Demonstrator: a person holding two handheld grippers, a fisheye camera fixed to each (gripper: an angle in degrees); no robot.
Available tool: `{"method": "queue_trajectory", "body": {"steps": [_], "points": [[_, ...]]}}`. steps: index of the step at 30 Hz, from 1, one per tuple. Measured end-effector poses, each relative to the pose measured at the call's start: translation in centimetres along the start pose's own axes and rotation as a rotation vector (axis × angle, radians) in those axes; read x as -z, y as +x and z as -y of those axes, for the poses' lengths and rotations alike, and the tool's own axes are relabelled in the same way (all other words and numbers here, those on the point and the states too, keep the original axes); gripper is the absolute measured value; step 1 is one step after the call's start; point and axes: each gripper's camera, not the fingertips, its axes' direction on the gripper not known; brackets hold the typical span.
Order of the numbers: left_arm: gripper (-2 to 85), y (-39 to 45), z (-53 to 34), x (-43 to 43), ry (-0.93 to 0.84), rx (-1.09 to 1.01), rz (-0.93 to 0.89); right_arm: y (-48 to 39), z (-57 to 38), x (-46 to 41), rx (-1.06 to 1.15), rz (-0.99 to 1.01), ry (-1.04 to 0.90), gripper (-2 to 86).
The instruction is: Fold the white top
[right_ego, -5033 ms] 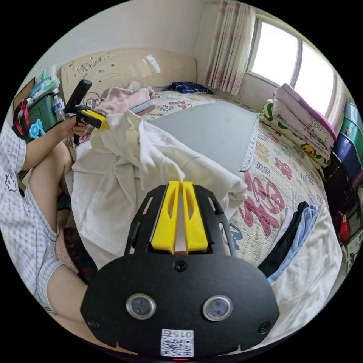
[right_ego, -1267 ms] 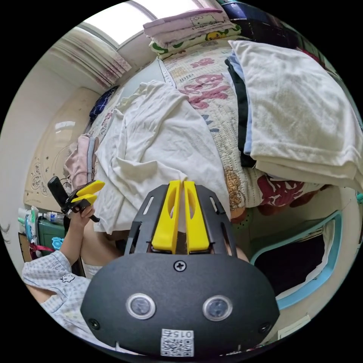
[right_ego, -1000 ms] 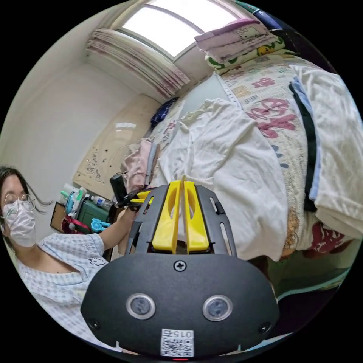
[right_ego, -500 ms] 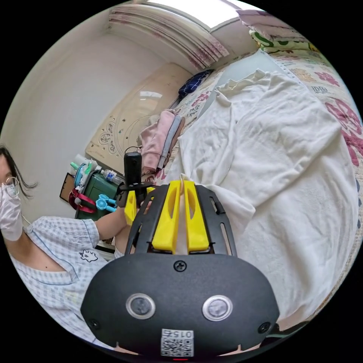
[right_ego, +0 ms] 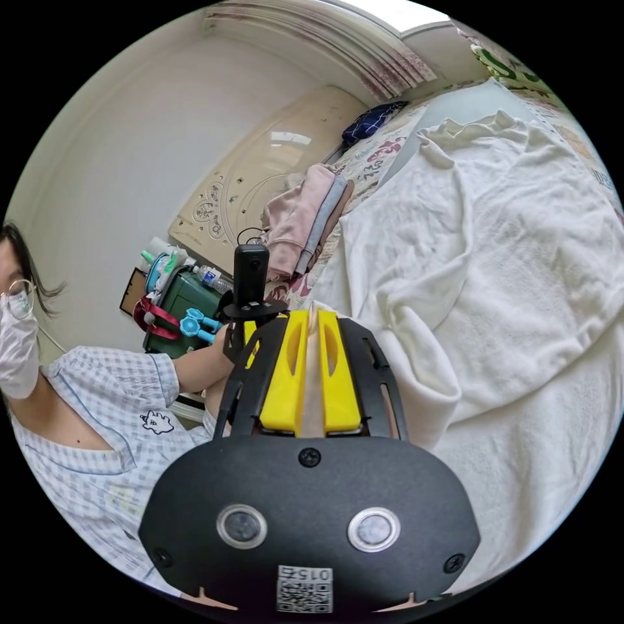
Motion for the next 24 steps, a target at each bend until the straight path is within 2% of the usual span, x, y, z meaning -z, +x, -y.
{"method": "queue_trajectory", "body": {"steps": [6,10,12,16,18,22,24], "points": [[14.1,-0.4,-1.3,0.0,-0.011,0.020,0.048,4.1,-6.2,-2.6,-0.010,0.112,0.017,1.8],[3.1,-1.1,-2.3,0.2,-0.003,0.069,0.118,5.6,-10.8,-3.9,0.042,0.070,0.054,1.4],[1.2,-1.3,-2.5,0.5,0.022,0.072,0.108,5.6,-12.9,-4.2,0.103,0.040,0.060,1.0],[-0.1,0.4,-2.6,2.6,0.102,0.008,0.156,2.8,-19.0,-7.3,0.396,0.080,-0.111,1.6],[-0.2,0.8,-3.0,3.7,0.142,0.008,0.177,1.8,-22.2,-10.4,0.455,0.008,-0.171,4.1],[-0.3,-0.1,-4.7,4.3,0.151,0.090,0.205,-0.2,-30.4,-21.1,0.539,-0.309,-0.366,8.7],[-0.3,-0.5,-5.4,4.2,0.146,0.114,0.184,-0.5,-34.4,-25.1,0.576,-0.435,-0.395,9.7]]}}
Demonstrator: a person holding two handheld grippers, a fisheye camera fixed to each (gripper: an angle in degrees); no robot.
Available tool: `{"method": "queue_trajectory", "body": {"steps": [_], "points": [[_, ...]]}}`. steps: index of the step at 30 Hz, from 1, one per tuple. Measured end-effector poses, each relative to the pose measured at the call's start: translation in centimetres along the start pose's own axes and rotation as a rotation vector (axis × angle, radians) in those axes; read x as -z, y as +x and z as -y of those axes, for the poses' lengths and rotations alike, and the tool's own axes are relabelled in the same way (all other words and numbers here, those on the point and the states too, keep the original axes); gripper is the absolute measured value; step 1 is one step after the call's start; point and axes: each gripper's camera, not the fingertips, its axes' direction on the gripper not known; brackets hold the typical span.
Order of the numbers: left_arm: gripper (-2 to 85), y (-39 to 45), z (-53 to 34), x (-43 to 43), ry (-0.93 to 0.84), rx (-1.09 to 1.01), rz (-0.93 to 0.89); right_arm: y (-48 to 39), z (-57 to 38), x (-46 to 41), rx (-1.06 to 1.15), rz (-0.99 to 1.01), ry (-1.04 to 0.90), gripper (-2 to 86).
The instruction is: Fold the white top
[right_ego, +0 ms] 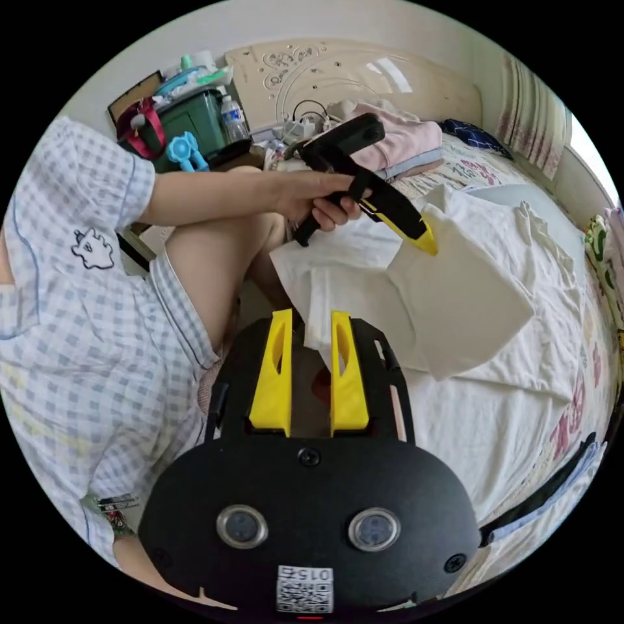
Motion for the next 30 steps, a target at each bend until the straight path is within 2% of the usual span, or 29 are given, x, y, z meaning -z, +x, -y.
{"method": "queue_trajectory", "body": {"steps": [5,8,17,30], "points": [[-0.3,-0.3,-1.4,-0.4,-0.069,0.044,0.084,-6.2,-2.2,-11.0,-0.018,-0.342,-0.137,11.2],[-0.3,-0.2,-2.1,-1.1,-0.105,0.054,0.136,-8.0,-2.7,-15.2,-0.021,-0.474,-0.168,8.8],[-0.2,0.6,-3.7,-1.1,-0.102,0.035,0.146,-9.6,-3.2,-20.9,-0.067,-0.507,-0.086,7.0],[-0.2,0.1,-5.8,-0.4,-0.082,0.082,0.088,-11.0,1.1,-28.2,0.011,-0.561,-0.139,6.0]]}}
